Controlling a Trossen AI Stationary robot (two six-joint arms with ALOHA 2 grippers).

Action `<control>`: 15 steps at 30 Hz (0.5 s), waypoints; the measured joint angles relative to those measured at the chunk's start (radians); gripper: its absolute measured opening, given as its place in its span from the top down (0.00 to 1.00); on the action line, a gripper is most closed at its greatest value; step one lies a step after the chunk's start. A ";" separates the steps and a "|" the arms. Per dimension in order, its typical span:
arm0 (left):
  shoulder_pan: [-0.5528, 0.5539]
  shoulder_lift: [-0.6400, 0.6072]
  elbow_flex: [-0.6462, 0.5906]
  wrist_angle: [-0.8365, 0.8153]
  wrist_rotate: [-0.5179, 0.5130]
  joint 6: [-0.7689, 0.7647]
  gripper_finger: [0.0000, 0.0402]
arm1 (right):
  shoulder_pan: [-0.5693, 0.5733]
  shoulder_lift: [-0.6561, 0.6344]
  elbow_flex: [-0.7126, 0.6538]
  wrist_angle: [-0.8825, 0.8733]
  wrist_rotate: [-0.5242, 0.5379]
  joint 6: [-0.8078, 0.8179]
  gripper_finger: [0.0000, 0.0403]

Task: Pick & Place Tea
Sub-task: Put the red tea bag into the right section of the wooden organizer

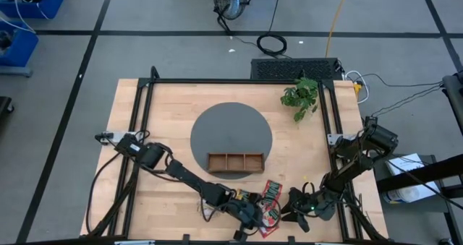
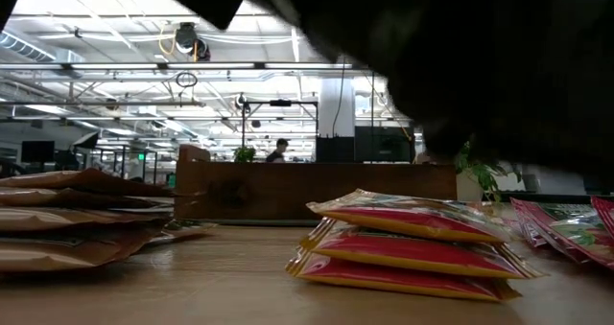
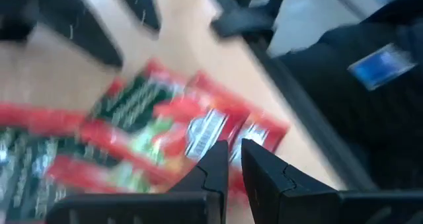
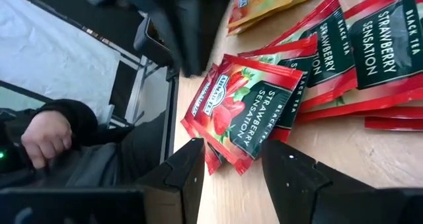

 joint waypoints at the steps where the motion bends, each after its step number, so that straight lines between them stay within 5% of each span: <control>1: 0.005 0.006 0.000 0.002 0.001 -0.003 0.88 | -0.002 0.000 0.000 -0.001 0.000 0.002 0.66; 15: 0.028 0.014 0.000 0.004 0.000 -0.027 0.88 | -0.001 0.000 -0.001 -0.033 -0.076 0.122 0.66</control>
